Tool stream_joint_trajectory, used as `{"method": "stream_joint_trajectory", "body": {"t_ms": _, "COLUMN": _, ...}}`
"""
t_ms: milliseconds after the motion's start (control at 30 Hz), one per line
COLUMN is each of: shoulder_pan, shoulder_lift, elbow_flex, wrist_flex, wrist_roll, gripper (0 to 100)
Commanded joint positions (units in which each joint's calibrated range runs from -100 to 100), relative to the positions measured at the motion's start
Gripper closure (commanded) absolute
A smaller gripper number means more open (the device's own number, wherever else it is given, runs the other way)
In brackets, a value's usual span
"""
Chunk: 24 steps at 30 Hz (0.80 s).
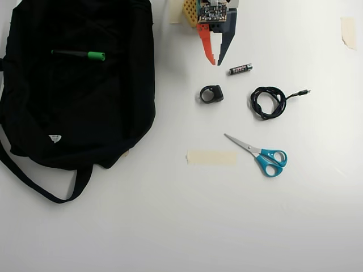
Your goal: Put the green marker into the black bag
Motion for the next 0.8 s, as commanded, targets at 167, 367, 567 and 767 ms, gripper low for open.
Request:
{"method": "stream_joint_trajectory", "body": {"t_ms": 167, "shoulder_pan": 0.30, "shoulder_lift": -12.54, "elbow_flex": 9.42, "wrist_flex": 5.23, "wrist_roll": 0.28, "gripper": 98}}
{"method": "stream_joint_trajectory", "body": {"t_ms": 367, "shoulder_pan": 0.15, "shoulder_lift": -13.12, "elbow_flex": 15.17, "wrist_flex": 11.94, "wrist_roll": 0.28, "gripper": 98}}
{"method": "stream_joint_trajectory", "body": {"t_ms": 567, "shoulder_pan": 0.15, "shoulder_lift": -13.20, "elbow_flex": 19.58, "wrist_flex": 10.48, "wrist_roll": 0.18, "gripper": 98}}
{"method": "stream_joint_trajectory", "body": {"t_ms": 767, "shoulder_pan": 0.45, "shoulder_lift": -13.20, "elbow_flex": 19.76, "wrist_flex": 10.48, "wrist_roll": 0.28, "gripper": 98}}
